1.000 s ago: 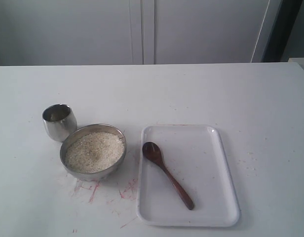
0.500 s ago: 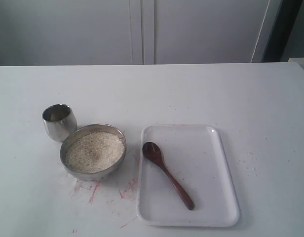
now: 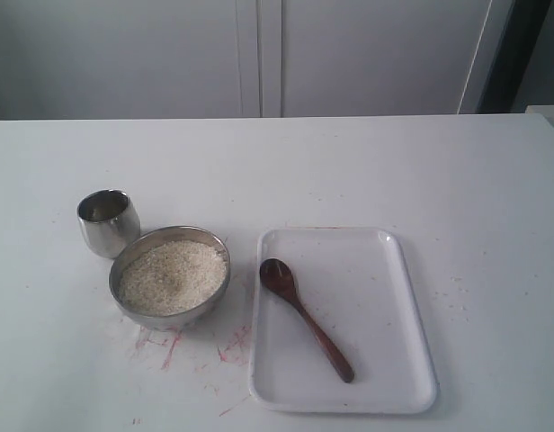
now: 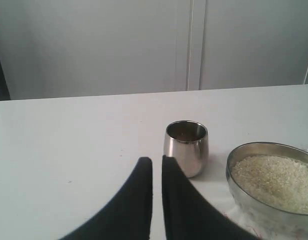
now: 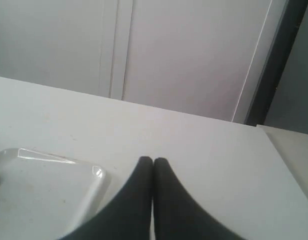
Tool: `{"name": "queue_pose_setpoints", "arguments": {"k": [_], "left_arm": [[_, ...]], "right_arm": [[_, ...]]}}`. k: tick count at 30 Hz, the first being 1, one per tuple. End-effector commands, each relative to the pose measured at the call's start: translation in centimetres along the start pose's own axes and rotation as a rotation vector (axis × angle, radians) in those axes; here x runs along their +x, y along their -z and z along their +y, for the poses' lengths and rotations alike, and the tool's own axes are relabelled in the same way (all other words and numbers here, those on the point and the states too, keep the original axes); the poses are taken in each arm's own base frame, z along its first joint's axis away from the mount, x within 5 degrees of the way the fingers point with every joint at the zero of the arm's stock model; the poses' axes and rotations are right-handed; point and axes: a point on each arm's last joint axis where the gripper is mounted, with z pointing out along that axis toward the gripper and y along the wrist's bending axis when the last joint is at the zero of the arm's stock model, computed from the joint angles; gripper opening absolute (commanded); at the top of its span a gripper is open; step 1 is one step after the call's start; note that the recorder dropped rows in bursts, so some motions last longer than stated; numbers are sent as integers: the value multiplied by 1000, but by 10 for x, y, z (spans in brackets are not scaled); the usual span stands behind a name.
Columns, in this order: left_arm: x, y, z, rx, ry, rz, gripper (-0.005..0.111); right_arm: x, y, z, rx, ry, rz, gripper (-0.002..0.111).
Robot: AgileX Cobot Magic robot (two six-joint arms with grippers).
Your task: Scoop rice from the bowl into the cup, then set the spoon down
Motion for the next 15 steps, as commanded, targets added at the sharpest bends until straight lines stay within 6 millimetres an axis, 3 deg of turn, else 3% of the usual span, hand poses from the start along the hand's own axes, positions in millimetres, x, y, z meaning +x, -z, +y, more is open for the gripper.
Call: {"name": "queue_pose_setpoints", "arguments": {"k": [1, 15], "left_arm": [[-2, 0, 0, 5, 7, -12, 14], [-2, 0, 0, 5, 7, -12, 14]], "right_arm": [[-4, 8, -1, 22, 7, -88, 0], [5, 10, 7, -62, 12, -3, 0]]}}
